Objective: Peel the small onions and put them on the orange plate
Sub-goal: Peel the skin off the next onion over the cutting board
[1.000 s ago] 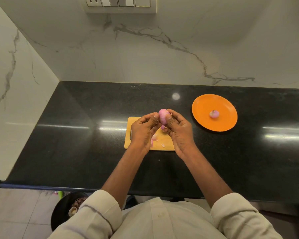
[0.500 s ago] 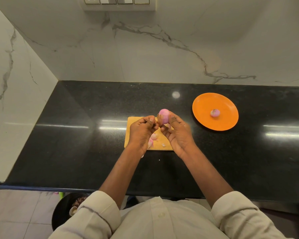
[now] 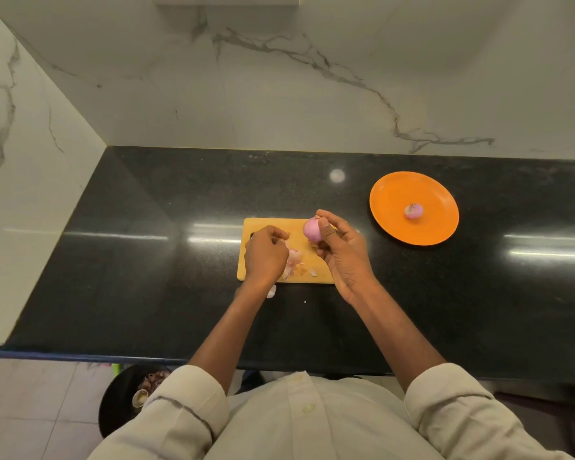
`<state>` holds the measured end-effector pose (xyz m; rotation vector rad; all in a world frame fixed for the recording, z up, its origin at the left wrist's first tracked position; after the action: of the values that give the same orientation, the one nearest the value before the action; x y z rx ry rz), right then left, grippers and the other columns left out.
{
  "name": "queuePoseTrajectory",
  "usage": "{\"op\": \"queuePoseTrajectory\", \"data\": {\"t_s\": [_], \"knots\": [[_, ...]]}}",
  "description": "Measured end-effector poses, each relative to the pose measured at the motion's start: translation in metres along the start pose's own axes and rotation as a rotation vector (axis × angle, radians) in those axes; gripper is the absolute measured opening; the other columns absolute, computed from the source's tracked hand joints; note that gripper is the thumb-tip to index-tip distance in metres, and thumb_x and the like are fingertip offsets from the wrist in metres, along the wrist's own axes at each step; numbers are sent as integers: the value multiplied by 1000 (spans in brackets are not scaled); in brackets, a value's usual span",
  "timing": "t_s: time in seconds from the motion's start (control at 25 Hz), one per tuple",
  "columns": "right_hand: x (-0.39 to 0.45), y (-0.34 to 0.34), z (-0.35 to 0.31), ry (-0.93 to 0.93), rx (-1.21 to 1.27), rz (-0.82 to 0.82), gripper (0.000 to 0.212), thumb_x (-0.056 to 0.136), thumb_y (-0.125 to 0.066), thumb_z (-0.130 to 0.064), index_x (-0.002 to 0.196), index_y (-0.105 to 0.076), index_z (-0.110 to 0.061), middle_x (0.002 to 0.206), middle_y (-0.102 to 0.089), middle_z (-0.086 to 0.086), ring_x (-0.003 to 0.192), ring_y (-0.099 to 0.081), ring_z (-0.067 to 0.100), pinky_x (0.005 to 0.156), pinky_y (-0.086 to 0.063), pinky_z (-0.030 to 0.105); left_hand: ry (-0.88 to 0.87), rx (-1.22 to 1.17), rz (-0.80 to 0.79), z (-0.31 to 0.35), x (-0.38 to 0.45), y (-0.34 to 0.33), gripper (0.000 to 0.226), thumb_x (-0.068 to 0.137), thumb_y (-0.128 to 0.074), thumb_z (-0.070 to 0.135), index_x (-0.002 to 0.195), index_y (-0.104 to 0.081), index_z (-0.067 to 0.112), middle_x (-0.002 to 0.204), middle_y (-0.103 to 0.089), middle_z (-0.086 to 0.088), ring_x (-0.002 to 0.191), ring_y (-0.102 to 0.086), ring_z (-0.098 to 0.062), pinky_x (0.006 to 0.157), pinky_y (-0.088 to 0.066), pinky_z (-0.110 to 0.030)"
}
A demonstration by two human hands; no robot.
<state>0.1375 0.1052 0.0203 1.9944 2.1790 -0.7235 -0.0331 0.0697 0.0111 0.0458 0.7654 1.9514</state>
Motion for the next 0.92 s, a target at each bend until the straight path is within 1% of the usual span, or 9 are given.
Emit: {"op": "queuePoseTrajectory", "data": {"t_s": [0.08, 0.16, 0.28, 0.36, 0.44, 0.56, 0.68, 0.76, 0.92], "knots": [[-3, -4, -2, -20, 51, -39, 31, 98, -72, -33, 128, -74, -25, 127, -73, 8, 109, -72, 27, 90, -60, 39, -90, -63, 45, 17, -4, 8, 16, 107, -61, 17, 112, -76, 15, 98, -72, 7, 96, -70, -15, 76, -53, -23], [-5, -5, -4, -37, 109, -74, 33, 100, -70, -27, 132, -71, -21, 127, -73, 13, 104, -76, 32, 84, -64, 35, -186, -265, -33, 33, -7, 9, 19, 106, -66, 29, 117, -77, 18, 103, -75, 10, 102, -71, -10, 82, -56, -20], [-6, -6, -8, -18, 102, -91, 37, 98, -71, -22, 135, -69, -17, 126, -74, 19, 105, -76, 32, 83, -65, 35, -259, -389, -190, 44, -10, 0, 22, 98, -78, 33, 117, -80, 23, 104, -79, 1, 98, -77, -16, 89, -65, -38], [-6, -7, -8, -30, 117, -95, 33, 103, -66, -21, 135, -70, -16, 128, -74, 16, 109, -76, 30, 85, -65, 36, -269, -386, -180, 42, -8, -3, 20, 94, -83, 30, 113, -82, 25, 102, -79, -6, 93, -79, -24, 88, -66, -49], [-6, -7, -9, -50, 134, -99, 31, 108, -58, -20, 135, -70, -14, 132, -72, 12, 113, -75, 31, 90, -65, 38, -252, -393, -149, 39, -6, 0, 16, 92, -84, 25, 108, -82, 25, 102, -78, -6, 94, -79, -27, 89, -66, -54], [-5, -6, -11, -17, 86, -147, 32, 108, -56, -11, 138, -68, -12, 140, -67, 10, 120, -72, 34, 95, -64, 40, -223, -428, -142, 38, -5, 4, 11, 94, -82, 16, 105, -81, 17, 101, -78, -6, 94, -78, -27, 88, -66, -49], [-6, -9, -16, 44, 31, -158, 33, 105, -60, -8, 137, -68, -12, 142, -64, 9, 122, -70, 33, 94, -64, 40, -272, -349, -86, 42, -7, 7, 3, 97, -77, 14, 100, -79, 13, 97, -77, -4, 92, -75, -23, 84, -65, -41], [-8, -12, -19, 71, 22, -144, 33, 104, -61, -6, 136, -68, -11, 139, -64, 7, 122, -71, 30, 92, -64, 38, -281, -304, -53, 40, -7, 5, 4, 100, -73, 15, 98, -77, 14, 98, -76, -2, 94, -75, -21, 86, -65, -45], [-12, -18, -19, 110, -23, -124, 31, 104, -62, -7, 134, -69, -10, 133, -66, 4, 118, -72, 26, 87, -65, 36, -274, -276, -25, 37, -7, 3, 9, 103, -67, 10, 97, -73, 12, 101, -72, -5, 97, -74, -25, 84, -65, -53]]}}
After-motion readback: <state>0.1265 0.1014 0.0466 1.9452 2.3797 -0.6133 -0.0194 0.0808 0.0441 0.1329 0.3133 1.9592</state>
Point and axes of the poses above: each hand's wrist, its own x-axis towards the middle knuckle, its own y-axis out of the back of the hand, z = x × y, the point moved 6 cm from there along x, towards the middle knuckle
